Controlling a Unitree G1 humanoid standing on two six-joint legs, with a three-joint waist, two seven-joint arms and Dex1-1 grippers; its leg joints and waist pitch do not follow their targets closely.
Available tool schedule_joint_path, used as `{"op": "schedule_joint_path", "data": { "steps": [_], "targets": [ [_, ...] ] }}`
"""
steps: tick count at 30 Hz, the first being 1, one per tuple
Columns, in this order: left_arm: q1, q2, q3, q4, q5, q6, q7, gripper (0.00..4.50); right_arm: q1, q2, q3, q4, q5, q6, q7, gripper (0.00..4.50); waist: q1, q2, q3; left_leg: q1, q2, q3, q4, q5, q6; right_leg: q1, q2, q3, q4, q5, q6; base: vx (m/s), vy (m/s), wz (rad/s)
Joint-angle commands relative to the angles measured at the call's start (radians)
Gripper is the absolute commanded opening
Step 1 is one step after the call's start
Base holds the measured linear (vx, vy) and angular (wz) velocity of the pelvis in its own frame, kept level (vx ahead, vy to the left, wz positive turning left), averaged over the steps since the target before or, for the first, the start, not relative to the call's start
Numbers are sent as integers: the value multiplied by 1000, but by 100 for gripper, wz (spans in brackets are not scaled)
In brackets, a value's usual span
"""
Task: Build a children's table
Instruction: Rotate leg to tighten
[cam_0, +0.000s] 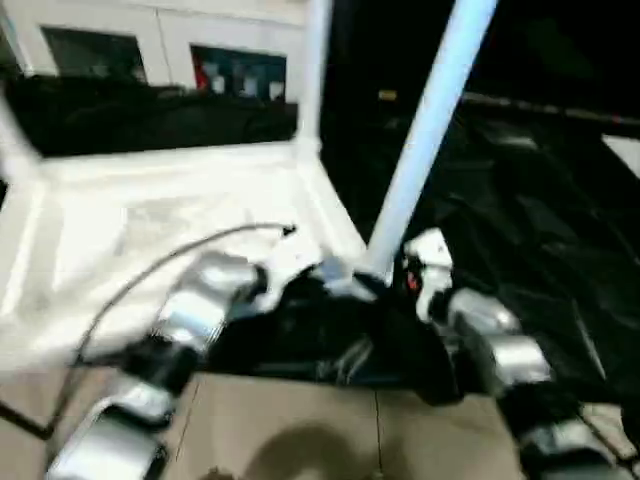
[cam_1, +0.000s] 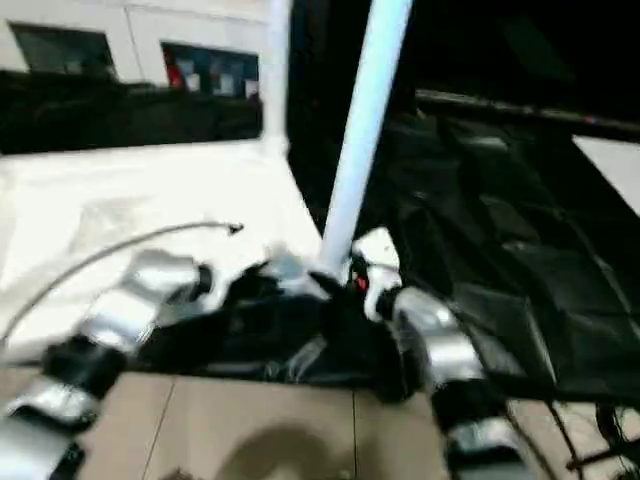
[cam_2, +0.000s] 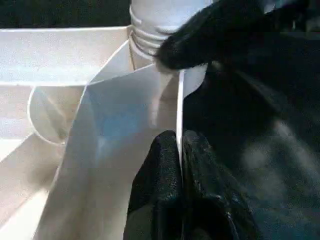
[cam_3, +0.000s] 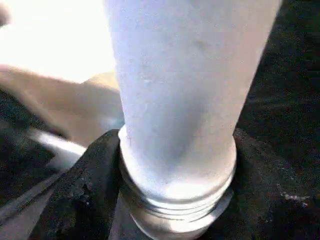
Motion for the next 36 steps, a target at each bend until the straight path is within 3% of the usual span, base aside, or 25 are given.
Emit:
{"op": "schedule_joint_path", "data": {
  "steps": [1, 5, 8, 10, 11, 13, 15, 16, 21, 24, 27, 34, 36],
  "targets": [
    [2, -40, 51, 65, -22, -6, 126, 0, -1, 27, -1, 33, -5, 18, -68, 276, 6, -10, -61, 0, -8, 7, -65, -213, 9, 38, -61, 34, -93, -317, -147, 0, 0, 0],
    [-49, -109, 52, 149, -19, -45, 209, 0, -43, 121, 16, 87, -27, -15, -165, 276, 5, -10, -60, 0, -11, 5, -67, -242, 8, 35, -62, 34, -98, -344, -128, 0, 0, 0],
    [-68, -127, 36, 185, -6, -80, 203, 0, -70, 132, 73, 115, -85, -80, -132, 276, 5, -12, -60, -1, -11, 4, -67, -252, 17, 35, -64, 33, -101, -361, -117, 0, 0, 0],
    [-60, -111, 30, 173, -7, -91, 172, 0, -65, 126, 48, 94, -44, -71, -80, 276, 6, -16, -61, -4, -12, 4, -67, -249, 28, 37, -64, 31, -100, -360, -113, 0, 0, 0],
    [-57, -106, 29, 171, -9, -96, 160, 0, -63, 123, 39, 86, -32, -69, -62, 310, 7, -15, -61, -4, -12, 4, -67, -246, 31, 37, -64, 31, -99, -358, -113, 0, 0, 0],
    [-45, -78, 18, 157, -12, -116, 104, 0, -53, 88, 43, 65, -24, -72, 0, 345, 7, -15, -63, -8, -11, 3, -68, -231, 39, 39, -65, 30, -96, -335, -119, 0, 0, 0],
    [-30, -39, 3, 143, -16, -144, 37, 0, -38, 39, 62, 40, -28, -80, 75, 348, 10, -14, -64, -12, -10, 2, -67, -216, 51, 42, -65, 29, -95, -304, -126, 0, 0, 0],
    [-27, -26, 6, 142, -24, -151, 14, 0, -31, 17, 68, 30, -26, -78, 109, 358, 10, -19, -66, -15, -10, 5, -64, -200, 59, 44, -67, 30, -92, -279, -133, 0, 0, 0],
    [-8, 25, 6, 128, -60, -198, -114, 0, -11, -63, 82, 9, -34, -88, 215, 412, 9, -16, -66, -13, -8, 6, -66, -166, 64, 44, -67, 29, -87, -250, -154, 0, 0, 0],
    [18, 85, -1, 85, -102, -210, -271, 0, 5, -126, 79, -29, -2, -76, 328, 412, 10, -15, -66, -13, -6, 6, -65, -163, 69, 48, -67, 30, -82, -218, -170, 0, 0, 0],
    [24, 113, 4, 65, -125, -194, -330, 0, 9, -155, 72, -55, 16, -62, 385, 412, 16, -13, -65, -7, -4, 9, -65, -170, 79, 43, -66, 31, -81, -195, -190, 0, 0, 0],
    [24, 137, 5, 59, -149, -190, -392, 0, 12, -190, 96, -68, 16, -55, 474, 412, 25, -13, -64, -5, -4, 10, -67, -179, 63, 44, -67, 31, -79, -192, -196, 0, 0, 0],
    [25, 140, 5, 55, -152, -190, -400, 0, 13, -194, 101, -71, 21, -52, 492, 378, 26, -14, -65, -6, -4, 9, -66, -175, 62, 46, -68, 31, -79, -199, -191, 0, 0, 0]
  ]
}}
